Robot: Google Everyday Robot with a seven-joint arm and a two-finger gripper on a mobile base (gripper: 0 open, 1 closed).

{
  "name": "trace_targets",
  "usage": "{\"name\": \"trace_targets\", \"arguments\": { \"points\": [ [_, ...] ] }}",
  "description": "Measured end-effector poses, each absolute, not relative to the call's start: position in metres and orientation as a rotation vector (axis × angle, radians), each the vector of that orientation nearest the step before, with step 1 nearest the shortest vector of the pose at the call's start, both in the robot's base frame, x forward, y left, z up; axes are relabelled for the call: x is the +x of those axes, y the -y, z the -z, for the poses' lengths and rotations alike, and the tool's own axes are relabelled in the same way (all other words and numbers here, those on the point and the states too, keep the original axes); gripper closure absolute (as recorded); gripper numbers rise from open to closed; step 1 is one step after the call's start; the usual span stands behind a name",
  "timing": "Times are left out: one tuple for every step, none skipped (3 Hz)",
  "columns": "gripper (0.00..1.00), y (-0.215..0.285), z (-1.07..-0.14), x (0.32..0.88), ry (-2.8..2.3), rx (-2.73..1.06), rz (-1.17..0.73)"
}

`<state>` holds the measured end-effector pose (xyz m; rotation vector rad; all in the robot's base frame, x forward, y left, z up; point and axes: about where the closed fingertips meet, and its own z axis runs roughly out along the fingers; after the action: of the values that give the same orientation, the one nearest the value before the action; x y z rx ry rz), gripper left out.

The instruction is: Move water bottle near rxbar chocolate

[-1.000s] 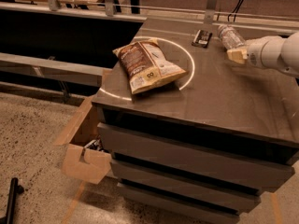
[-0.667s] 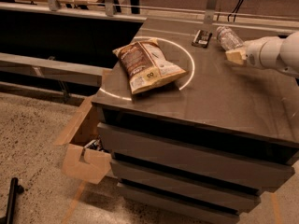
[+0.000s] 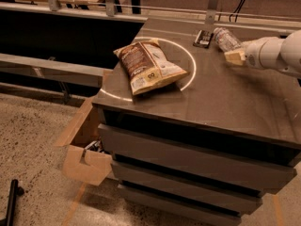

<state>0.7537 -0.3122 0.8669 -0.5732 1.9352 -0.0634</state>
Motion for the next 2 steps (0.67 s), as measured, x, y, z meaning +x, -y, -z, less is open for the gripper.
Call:
{"name": "trace_targets", "arguments": {
  "points": [
    [0.85,0.3104,-0.8655,0.7529,-1.941,-0.574,0.059],
    [0.62,0.3097,-0.8650,0.7507,-1.945,-0.575,0.066]
  ]
}}
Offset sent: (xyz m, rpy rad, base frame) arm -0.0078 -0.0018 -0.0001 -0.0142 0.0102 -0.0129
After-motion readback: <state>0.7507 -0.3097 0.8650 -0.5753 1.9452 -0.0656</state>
